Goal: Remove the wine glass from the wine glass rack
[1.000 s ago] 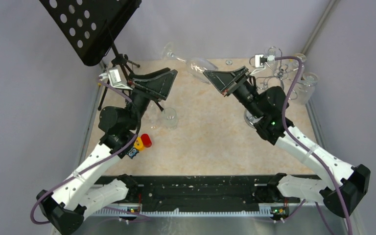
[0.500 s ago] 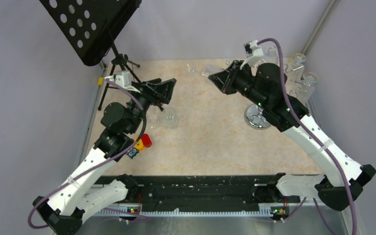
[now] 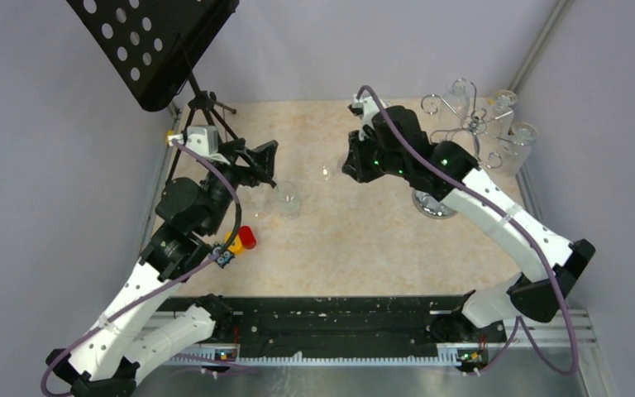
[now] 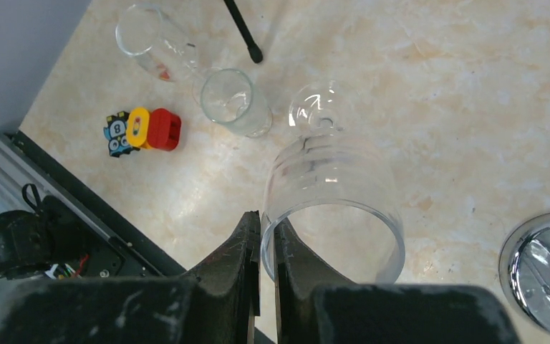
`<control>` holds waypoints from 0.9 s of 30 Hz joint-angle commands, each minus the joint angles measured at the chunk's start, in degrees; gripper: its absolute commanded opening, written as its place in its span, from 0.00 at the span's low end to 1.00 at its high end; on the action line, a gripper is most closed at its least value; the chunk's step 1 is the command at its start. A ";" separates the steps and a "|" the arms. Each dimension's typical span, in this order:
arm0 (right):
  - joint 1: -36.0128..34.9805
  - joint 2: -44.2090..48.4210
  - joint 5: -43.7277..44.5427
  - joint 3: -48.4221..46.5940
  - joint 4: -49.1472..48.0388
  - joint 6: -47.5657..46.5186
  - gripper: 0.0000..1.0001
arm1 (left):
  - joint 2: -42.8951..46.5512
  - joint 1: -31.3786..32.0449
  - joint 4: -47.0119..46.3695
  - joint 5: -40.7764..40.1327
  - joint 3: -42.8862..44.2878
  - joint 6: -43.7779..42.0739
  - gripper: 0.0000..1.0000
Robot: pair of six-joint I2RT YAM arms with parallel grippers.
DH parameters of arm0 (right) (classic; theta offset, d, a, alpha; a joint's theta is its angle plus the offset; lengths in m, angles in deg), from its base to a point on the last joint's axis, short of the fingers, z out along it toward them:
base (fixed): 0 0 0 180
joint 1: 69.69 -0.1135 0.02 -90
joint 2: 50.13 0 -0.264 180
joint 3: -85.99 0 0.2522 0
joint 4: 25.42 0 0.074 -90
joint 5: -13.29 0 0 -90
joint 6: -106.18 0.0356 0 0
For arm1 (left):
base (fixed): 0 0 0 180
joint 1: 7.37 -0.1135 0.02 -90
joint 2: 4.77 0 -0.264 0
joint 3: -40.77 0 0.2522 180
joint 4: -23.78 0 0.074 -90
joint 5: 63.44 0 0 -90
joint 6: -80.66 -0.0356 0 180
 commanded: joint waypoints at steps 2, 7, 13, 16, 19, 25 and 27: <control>-3.28 -5.62 4.93 -7.68 4.26 -2.85 0.00 | 3.24 0.13 2.98 -2.53 1.71 -4.66 0.79; -4.59 -11.61 5.34 -9.60 5.16 -2.72 0.00 | 5.11 0.13 4.96 -2.46 1.33 -5.82 0.79; -5.81 -18.84 3.74 -12.29 5.88 -2.84 0.00 | 5.94 0.09 5.96 -2.66 0.57 -7.23 0.79; -6.24 -21.39 3.10 -13.34 6.17 -2.98 0.00 | 5.89 0.11 6.15 -2.43 0.42 -7.53 0.79; -6.42 -23.59 2.48 -14.19 6.27 -3.11 0.00 | 5.69 0.12 6.17 -1.78 0.47 -7.70 0.79; -6.83 -25.49 0.75 -15.36 5.95 -3.10 0.00 | 5.48 0.12 6.09 -0.52 0.49 -7.94 0.79; -6.88 -26.03 0.75 -15.77 6.16 -3.13 0.00 | 5.39 0.07 6.08 -0.38 0.47 -8.03 0.79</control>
